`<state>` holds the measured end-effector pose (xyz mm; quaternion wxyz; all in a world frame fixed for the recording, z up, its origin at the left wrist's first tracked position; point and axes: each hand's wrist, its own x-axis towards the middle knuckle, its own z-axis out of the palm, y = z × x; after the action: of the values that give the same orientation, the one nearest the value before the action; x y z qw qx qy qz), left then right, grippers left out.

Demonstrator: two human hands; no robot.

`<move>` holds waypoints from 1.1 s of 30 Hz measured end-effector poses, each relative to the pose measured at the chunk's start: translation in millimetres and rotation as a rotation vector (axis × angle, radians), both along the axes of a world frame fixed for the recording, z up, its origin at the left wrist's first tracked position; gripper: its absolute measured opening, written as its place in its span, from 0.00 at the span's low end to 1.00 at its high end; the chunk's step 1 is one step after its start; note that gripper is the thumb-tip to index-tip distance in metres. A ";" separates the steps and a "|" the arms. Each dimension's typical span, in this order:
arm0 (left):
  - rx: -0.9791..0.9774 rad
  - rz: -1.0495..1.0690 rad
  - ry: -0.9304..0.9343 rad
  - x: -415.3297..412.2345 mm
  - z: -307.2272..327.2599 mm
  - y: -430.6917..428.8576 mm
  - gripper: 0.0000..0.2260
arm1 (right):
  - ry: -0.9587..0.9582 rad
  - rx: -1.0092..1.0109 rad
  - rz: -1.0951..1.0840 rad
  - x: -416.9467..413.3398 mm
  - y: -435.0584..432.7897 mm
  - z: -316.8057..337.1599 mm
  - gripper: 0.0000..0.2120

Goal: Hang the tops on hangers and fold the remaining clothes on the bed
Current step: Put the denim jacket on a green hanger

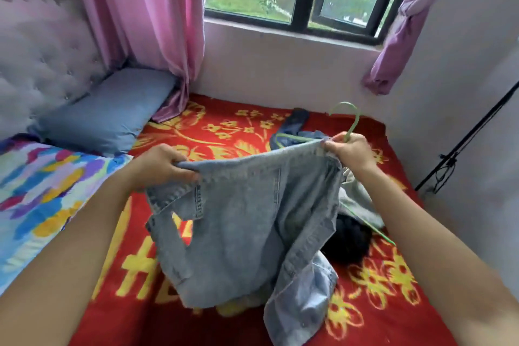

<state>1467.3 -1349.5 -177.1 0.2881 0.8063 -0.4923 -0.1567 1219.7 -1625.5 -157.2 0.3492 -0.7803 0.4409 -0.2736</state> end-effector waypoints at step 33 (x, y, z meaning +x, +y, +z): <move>0.061 0.238 0.195 -66.6 -125.1 -50.4 0.06 | 0.003 0.733 0.743 -0.3 45.3 80.2 0.41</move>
<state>1400.7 -1399.9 -302.2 0.3266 0.8482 -0.3579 -0.2139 1219.4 -1580.1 -77.0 0.6724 -0.7110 0.2014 0.0421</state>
